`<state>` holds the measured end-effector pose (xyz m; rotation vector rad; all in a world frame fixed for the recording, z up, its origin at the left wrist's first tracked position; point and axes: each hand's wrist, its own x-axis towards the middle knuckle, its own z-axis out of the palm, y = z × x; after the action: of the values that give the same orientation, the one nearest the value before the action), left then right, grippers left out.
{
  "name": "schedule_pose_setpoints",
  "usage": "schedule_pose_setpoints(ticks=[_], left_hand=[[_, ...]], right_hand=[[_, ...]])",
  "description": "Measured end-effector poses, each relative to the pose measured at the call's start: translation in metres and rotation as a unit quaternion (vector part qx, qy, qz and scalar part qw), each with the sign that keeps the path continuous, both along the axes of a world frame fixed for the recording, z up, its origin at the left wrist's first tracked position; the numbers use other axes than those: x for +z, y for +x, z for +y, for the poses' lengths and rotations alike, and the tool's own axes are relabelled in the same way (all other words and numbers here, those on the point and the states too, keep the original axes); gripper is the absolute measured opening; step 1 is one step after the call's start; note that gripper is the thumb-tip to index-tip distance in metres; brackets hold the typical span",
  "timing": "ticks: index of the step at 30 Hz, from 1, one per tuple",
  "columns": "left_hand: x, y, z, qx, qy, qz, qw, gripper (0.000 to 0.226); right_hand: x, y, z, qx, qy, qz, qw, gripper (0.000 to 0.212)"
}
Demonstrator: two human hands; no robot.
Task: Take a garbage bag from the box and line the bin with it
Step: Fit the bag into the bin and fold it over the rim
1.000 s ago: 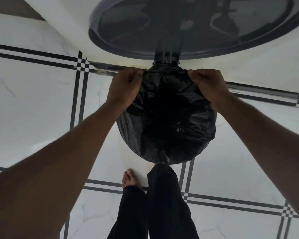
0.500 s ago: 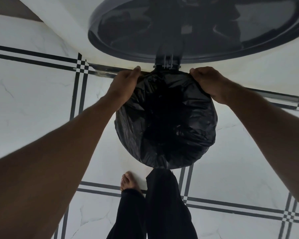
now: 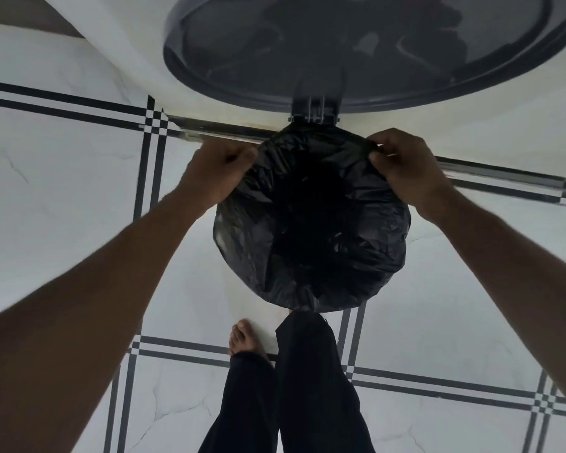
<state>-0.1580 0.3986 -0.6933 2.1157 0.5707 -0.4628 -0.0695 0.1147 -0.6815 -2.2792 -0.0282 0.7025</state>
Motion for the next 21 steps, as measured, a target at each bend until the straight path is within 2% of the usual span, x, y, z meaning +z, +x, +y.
schedule_pose_setpoints(ticks=[2, 4, 6, 9, 11, 14, 16, 18, 21], left_hand=[[0.000, 0.000, -0.001, 0.003, -0.020, 0.006, 1.000, 0.056], [0.000, 0.006, -0.002, 0.066, -0.073, 0.013, 0.995, 0.050], [0.000, 0.013, -0.001, 0.107, -0.108, 0.059, 0.987, 0.048], [0.003, 0.015, 0.000, 0.140, -0.158, 0.133, 0.968, 0.043], [0.005, 0.012, 0.001, 0.152, -0.172, 0.139, 0.963, 0.041], [0.003, 0.001, 0.003, 0.163, -0.088, 0.058, 0.981, 0.031], [0.009, -0.015, 0.001, 0.203, -0.005, -0.004, 0.979, 0.025], [0.018, -0.036, -0.006, 0.208, 0.076, -0.023, 0.975, 0.028], [0.028, -0.068, -0.020, 0.184, 0.076, -0.007, 0.980, 0.030]], right_hand=[[-0.002, 0.003, 0.000, 0.031, -0.026, 0.003, 0.999, 0.022], [-0.003, 0.008, 0.002, 0.049, -0.041, 0.019, 0.998, 0.023], [-0.004, 0.012, 0.005, 0.059, -0.048, 0.046, 0.996, 0.025], [-0.005, 0.018, 0.004, 0.034, -0.038, 0.090, 0.995, 0.025], [-0.002, 0.019, 0.004, 0.025, -0.031, 0.103, 0.994, 0.024], [0.005, 0.013, 0.002, -0.007, 0.006, 0.089, 0.996, 0.017], [0.012, 0.004, -0.003, -0.047, 0.031, 0.066, 0.996, 0.009], [0.015, -0.009, -0.013, -0.118, 0.056, 0.050, 0.990, 0.019], [0.014, -0.035, -0.031, -0.203, 0.057, 0.053, 0.976, 0.018]])
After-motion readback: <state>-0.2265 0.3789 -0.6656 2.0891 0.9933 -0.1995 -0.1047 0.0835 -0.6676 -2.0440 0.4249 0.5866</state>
